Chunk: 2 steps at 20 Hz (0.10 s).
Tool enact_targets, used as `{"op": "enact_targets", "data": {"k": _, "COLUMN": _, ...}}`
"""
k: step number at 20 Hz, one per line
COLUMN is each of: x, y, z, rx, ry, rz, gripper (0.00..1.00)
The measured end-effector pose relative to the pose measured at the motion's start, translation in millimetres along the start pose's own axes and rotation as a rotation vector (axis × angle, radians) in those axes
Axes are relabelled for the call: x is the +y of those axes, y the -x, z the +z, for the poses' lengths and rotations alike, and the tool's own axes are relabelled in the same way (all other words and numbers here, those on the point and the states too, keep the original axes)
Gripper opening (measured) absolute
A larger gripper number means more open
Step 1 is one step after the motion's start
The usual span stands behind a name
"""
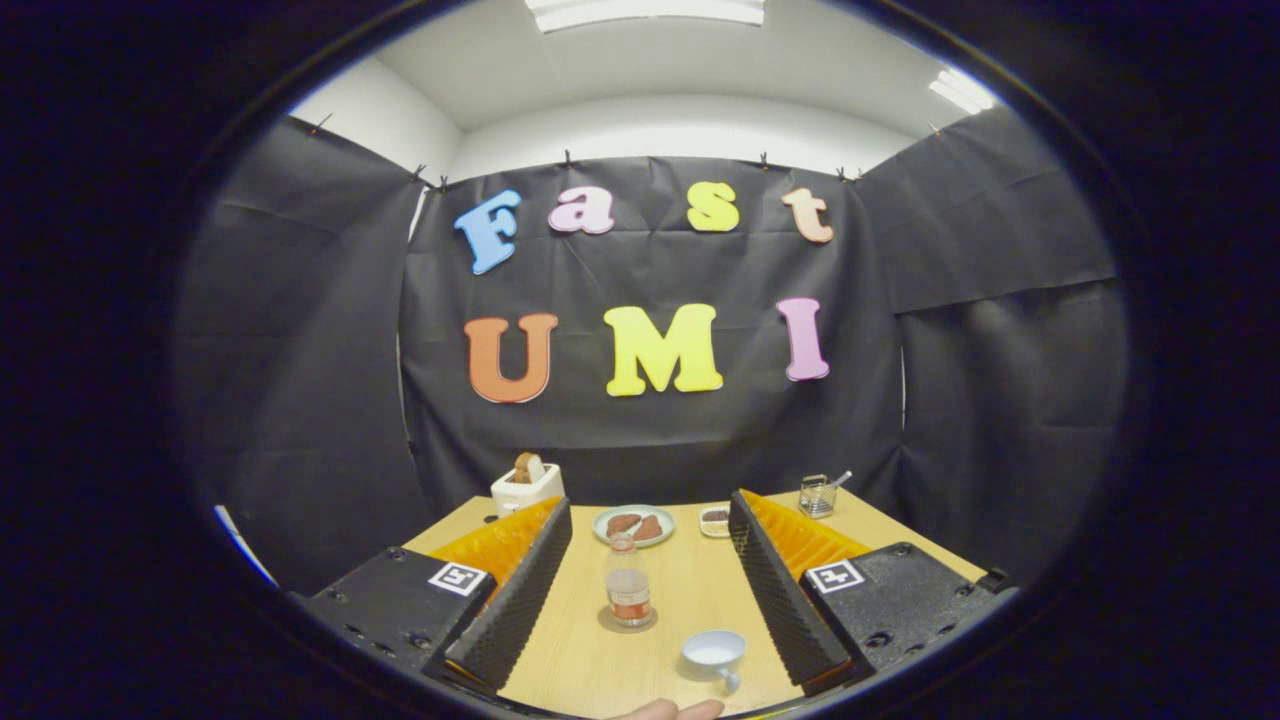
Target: Take the bottle from table, then pour the juice into the cup, finally place the bottle on the coaster
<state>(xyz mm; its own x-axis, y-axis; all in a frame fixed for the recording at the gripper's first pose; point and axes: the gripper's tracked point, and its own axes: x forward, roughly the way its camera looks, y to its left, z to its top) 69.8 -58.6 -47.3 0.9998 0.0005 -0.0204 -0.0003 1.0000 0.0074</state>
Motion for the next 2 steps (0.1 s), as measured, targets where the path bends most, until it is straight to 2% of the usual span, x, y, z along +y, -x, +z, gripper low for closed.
{"op": "enact_targets", "data": {"k": 2, "x": -5.9, "y": 8.1, "z": 5.1, "rx": 0.002, "ry": -0.004, "rz": -0.009, "gripper": 1.0}}
